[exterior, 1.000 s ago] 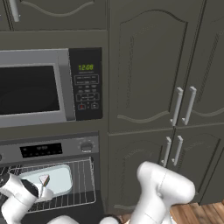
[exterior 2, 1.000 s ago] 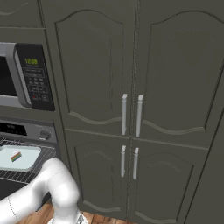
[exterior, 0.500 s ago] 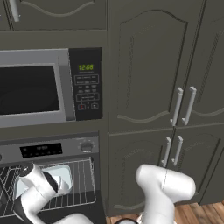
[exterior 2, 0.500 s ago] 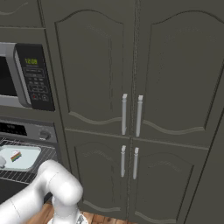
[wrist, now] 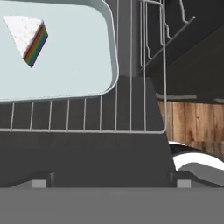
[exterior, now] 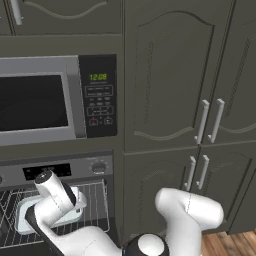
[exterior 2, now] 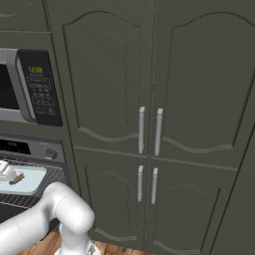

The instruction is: Take the baked cake out of the oven and place it on the plate for cooling. Then close the oven door.

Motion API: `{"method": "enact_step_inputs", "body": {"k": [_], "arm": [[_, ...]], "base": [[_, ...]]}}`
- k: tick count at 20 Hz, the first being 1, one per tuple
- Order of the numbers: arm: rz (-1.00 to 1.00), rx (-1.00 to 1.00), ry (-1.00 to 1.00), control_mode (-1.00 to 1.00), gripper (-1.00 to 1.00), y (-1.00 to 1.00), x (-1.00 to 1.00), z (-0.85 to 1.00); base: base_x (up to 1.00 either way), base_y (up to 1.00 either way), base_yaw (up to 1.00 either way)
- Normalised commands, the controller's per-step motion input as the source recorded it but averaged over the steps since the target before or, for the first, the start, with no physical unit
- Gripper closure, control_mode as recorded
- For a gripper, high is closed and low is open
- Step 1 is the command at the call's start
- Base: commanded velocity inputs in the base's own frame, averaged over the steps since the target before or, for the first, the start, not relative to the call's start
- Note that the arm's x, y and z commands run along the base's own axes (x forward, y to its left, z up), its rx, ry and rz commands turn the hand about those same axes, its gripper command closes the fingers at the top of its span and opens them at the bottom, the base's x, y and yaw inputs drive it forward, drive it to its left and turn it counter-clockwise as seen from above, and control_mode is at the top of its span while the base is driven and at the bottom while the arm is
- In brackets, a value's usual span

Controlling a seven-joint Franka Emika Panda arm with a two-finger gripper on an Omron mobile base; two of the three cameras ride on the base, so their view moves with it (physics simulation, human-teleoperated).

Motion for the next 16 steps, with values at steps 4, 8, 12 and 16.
{"method": "enact_step_inputs", "body": {"k": [4,8,12,16], "arm": [[0.11,0.0,-0.01,-1.0,-1.0,-0.07,0.2,0.0],[0.11,-0.05,-0.09,-1.0,-1.0,-0.01,0.07,-0.04],[0.07,-0.01,-0.16,-1.0,-1.0,-0.06,0.12,-0.04],[0.01,0.04,-0.07,-1.0,-1.0,-0.01,0.29,0.0]], "base": [[0.0,0.0,0.0],[0.0,0.0,0.0],[0.0,0.0,0.0],[0.0,0.0,0.0]]}}
